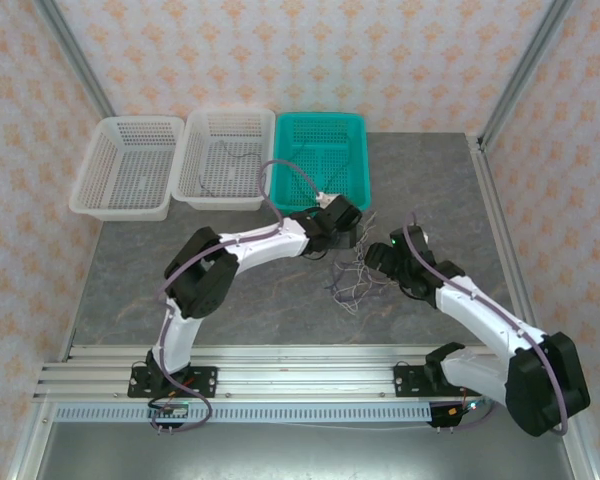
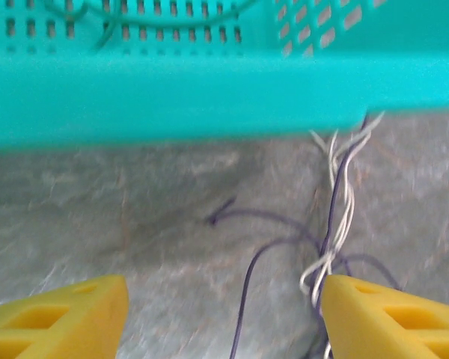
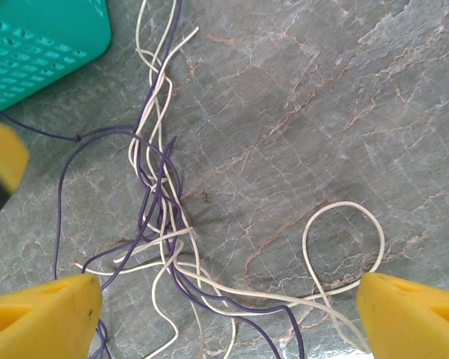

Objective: Untangle the cables

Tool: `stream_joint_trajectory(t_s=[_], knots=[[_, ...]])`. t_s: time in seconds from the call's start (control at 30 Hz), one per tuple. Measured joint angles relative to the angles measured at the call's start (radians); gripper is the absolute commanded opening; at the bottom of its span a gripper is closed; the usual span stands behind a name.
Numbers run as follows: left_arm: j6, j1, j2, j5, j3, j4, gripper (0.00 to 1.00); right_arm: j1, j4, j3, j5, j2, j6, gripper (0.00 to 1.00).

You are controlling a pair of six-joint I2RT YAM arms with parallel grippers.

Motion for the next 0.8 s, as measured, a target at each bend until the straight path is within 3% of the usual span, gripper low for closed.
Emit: stream_joint_trajectory(t_s=[0.13,0.23,0.4,0.6,0.8], knots=[[-0.045,-0.004,0.064,-0.063,0.08,-0.011,0.58,0.0,0.001,-0.01,0.015,-0.04,0.004,0.88],[-0.07,-0.003,0.08,-0.083,0.085,-0.016,0.4,0.0,0.001,-0.014,0.022,-0.066,0.007,0.88],[-0.098,-0.003,0.107,-0.089,0.085,-0.027,0.28,0.0,-0.003,-0.02,0.04,-0.101,0.007,0.87],[-0.088,-0.003,0.113,-0.087,0.113,-0.043,0.0,0.0,-0.004,-0.025,0.045,-0.118,0.007,0.87],[-0.048,-0.003,0.109,-0.054,0.144,-0.03,0.0,0.0,0.01,-0.042,0.032,-0.119,0.006,0.88]])
